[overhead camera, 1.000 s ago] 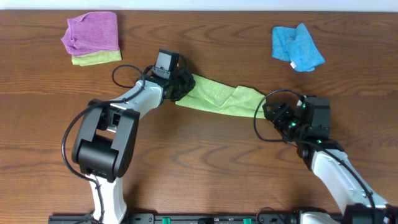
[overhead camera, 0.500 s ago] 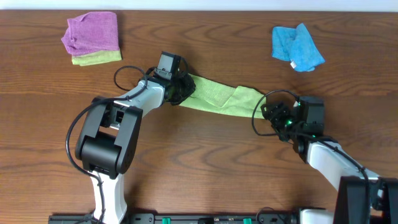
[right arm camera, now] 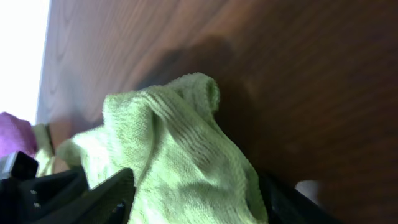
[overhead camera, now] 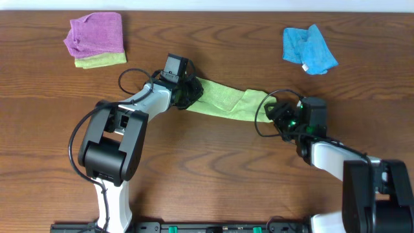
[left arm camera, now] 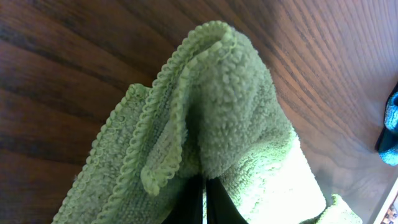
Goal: Fold the cloth
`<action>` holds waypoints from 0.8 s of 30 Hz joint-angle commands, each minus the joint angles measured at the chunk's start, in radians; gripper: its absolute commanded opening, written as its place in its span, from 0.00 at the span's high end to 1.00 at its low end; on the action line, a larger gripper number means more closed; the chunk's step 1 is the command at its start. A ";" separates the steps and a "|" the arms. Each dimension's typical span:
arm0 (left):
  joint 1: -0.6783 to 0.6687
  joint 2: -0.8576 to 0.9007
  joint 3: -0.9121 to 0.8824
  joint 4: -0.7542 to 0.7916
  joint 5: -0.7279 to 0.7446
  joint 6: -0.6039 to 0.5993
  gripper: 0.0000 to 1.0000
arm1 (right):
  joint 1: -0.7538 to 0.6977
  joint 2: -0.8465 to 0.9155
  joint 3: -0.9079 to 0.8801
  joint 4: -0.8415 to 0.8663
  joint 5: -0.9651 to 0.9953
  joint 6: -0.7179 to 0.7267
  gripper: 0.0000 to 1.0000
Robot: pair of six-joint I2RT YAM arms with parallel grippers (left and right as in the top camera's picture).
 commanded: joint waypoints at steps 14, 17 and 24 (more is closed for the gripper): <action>-0.002 0.027 0.005 -0.055 -0.011 0.012 0.94 | 0.060 0.139 -0.003 0.224 0.070 0.003 0.99; -0.002 0.027 0.005 -0.072 -0.011 0.016 0.94 | 0.060 0.134 0.026 0.247 0.020 -0.013 0.99; -0.002 0.027 0.005 -0.088 -0.012 0.023 0.94 | 0.088 0.061 0.124 0.147 -0.040 -0.065 0.99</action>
